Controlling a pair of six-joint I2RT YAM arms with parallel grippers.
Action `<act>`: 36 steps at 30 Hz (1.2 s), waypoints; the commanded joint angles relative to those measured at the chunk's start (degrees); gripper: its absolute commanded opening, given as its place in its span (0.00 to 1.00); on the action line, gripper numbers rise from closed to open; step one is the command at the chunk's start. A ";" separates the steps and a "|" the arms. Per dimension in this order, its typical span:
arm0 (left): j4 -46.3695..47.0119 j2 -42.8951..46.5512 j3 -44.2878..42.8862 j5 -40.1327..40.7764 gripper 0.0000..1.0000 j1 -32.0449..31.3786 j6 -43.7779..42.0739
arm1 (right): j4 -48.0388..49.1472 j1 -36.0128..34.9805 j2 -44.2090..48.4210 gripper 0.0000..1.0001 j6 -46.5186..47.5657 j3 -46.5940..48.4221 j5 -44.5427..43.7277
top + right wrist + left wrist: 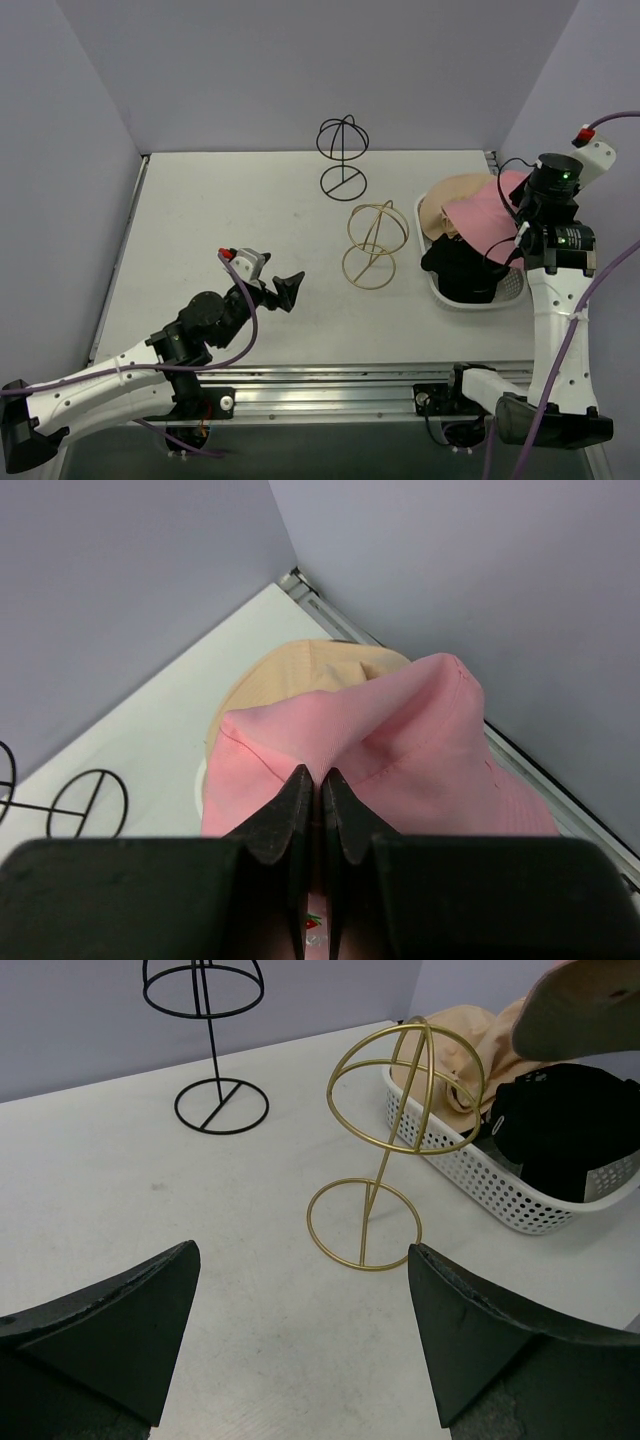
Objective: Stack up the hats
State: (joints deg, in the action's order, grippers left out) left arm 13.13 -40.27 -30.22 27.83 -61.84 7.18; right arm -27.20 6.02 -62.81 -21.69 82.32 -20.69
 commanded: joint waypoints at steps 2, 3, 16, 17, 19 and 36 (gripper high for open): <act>3.05 -0.51 -0.10 0.73 0.94 -0.21 -0.50 | 1.97 0.22 -0.39 0.00 -0.98 5.39 -0.24; 2.96 -0.86 -0.11 0.90 0.94 -0.21 -0.41 | 2.76 0.22 -0.30 0.00 -0.98 5.56 0.38; 3.31 -0.95 0.07 0.99 0.94 -0.21 -0.76 | 16.82 -0.74 -3.81 0.00 -0.89 10.22 15.93; 3.40 -0.95 0.16 1.08 0.94 -0.21 -0.76 | 17.61 -1.18 -4.16 0.00 -0.89 10.40 16.29; 3.31 -1.04 0.07 0.99 0.94 -0.21 -0.76 | 21.11 -2.85 -4.87 0.00 -0.63 10.40 16.90; 4.45 -2.44 0.16 0.03 0.94 -0.21 -0.41 | 49.51 -17.18 -20.50 0.00 9.39 11.99 19.45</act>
State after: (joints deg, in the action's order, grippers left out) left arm 14.00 -42.22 -29.89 28.10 -61.84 6.98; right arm 9.82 -10.57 -81.69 -14.20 93.43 -3.42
